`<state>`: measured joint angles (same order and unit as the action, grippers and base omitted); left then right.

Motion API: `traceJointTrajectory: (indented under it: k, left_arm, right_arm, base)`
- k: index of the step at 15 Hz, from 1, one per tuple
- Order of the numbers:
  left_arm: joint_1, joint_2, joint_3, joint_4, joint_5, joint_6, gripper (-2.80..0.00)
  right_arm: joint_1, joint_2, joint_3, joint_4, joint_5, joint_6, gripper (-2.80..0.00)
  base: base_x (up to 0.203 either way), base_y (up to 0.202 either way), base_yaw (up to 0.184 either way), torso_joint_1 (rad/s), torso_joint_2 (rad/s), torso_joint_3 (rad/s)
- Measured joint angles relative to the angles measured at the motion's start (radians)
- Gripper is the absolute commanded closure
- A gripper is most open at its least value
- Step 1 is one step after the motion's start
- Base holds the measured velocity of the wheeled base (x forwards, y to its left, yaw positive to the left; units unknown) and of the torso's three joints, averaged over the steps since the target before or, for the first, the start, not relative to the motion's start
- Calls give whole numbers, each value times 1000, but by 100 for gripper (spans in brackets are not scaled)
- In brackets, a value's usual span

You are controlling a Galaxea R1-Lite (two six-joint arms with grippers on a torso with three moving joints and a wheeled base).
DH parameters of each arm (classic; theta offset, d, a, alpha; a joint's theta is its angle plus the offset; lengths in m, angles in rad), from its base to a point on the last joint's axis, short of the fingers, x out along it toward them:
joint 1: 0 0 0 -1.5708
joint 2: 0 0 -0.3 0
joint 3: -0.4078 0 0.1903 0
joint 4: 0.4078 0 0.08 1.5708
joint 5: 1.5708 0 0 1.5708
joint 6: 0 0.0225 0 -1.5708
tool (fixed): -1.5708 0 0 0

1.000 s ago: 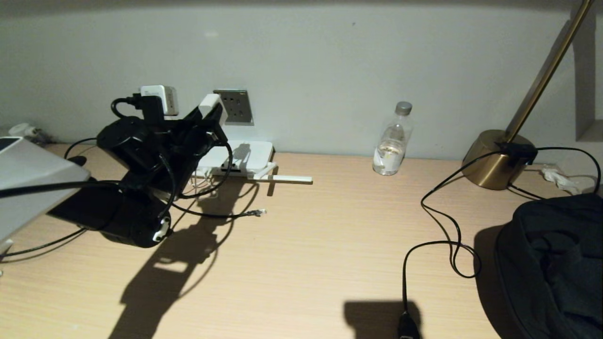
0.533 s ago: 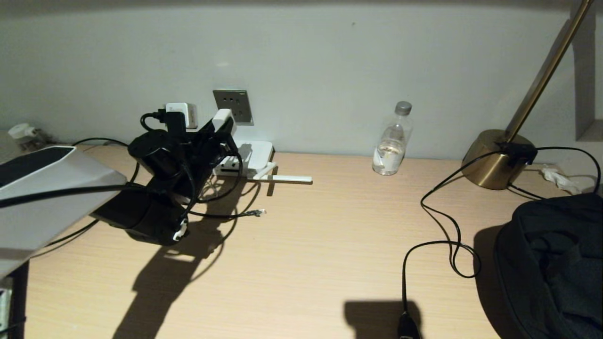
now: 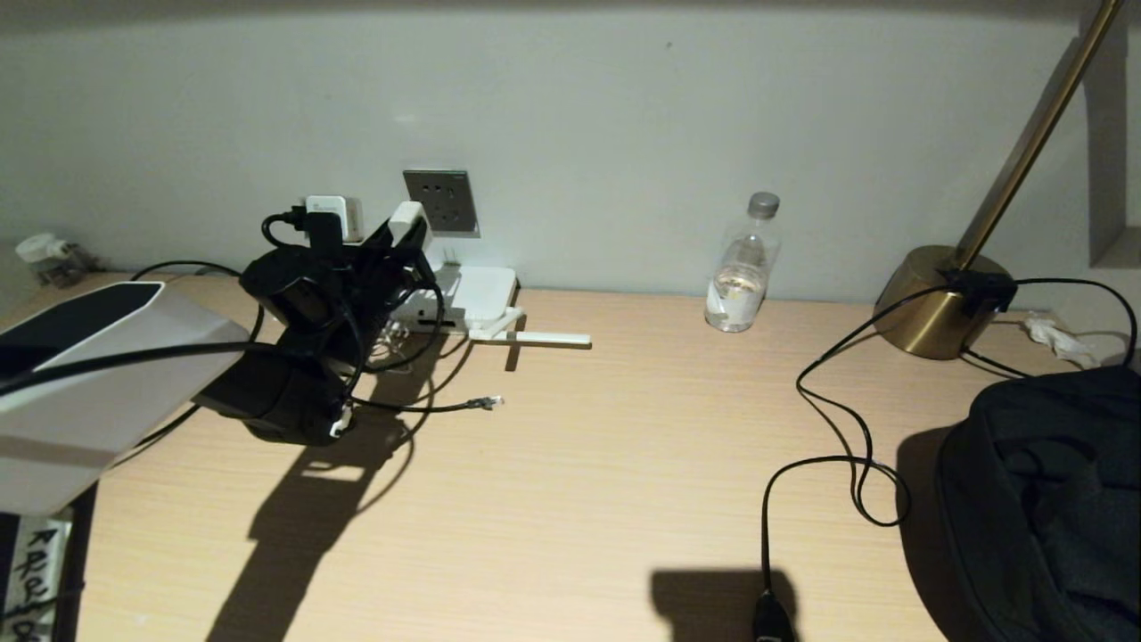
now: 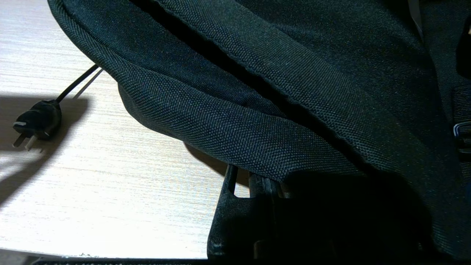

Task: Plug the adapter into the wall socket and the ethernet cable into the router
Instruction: Align plug and socket

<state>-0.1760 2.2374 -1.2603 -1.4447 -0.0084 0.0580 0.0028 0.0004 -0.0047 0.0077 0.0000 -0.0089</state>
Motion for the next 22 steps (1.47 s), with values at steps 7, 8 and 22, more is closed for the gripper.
traceJointTrajectory:
  k: [7,8,22]
  left_arm:
    - [0,37,-76,19,-5,-1,0]
    - [0,42,-80,19,-5,-1,0]
    - [0,78,-174,60,-4,0,0]
  right_arm:
    - [0,0,0,0,0,0,0]
    - [0,0,0,0,0,0,0]
    - [0,0,0,0,0,0,0]
  base:
    - [0,0,0,0,0,0]
    - [0,0,0,0,0,0]
    - [0,0,0,0,0,0]
